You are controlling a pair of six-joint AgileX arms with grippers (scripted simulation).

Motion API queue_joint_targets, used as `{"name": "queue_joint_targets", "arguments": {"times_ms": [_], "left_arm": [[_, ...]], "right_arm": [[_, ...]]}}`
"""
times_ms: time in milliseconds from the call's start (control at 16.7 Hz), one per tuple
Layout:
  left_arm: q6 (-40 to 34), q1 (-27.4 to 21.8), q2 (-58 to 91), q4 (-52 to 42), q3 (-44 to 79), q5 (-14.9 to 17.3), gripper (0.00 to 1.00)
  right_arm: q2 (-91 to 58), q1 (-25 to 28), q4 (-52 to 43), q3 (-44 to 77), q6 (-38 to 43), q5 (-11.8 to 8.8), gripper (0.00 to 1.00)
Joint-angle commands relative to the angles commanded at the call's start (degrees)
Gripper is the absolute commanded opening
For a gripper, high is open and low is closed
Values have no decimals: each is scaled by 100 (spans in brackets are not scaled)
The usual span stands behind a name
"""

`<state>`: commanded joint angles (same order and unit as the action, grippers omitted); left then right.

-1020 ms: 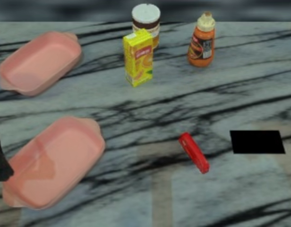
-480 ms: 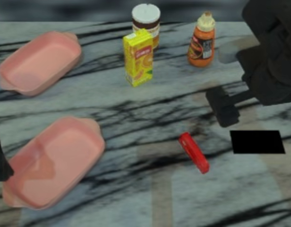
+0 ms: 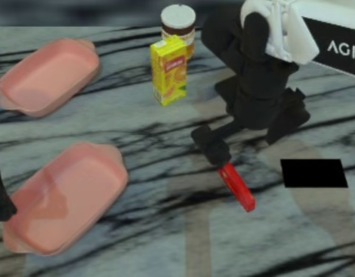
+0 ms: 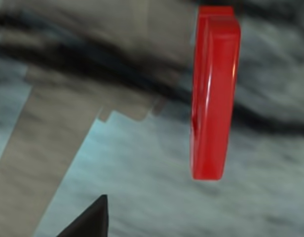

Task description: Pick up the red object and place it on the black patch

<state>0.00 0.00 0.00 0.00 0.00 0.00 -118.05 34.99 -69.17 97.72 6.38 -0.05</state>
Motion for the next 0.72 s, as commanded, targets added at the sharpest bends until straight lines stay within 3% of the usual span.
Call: {"name": "queue_joint_targets", "arguments": {"times_ms": [480,720], "left_arm": [[0,0,0,0,0,0,100],[0,0,0,0,0,0,100]], "right_arm": [[-100,10,51,-7,-4,-1,100],[-366,27,913,-575,6,1,100]]}}
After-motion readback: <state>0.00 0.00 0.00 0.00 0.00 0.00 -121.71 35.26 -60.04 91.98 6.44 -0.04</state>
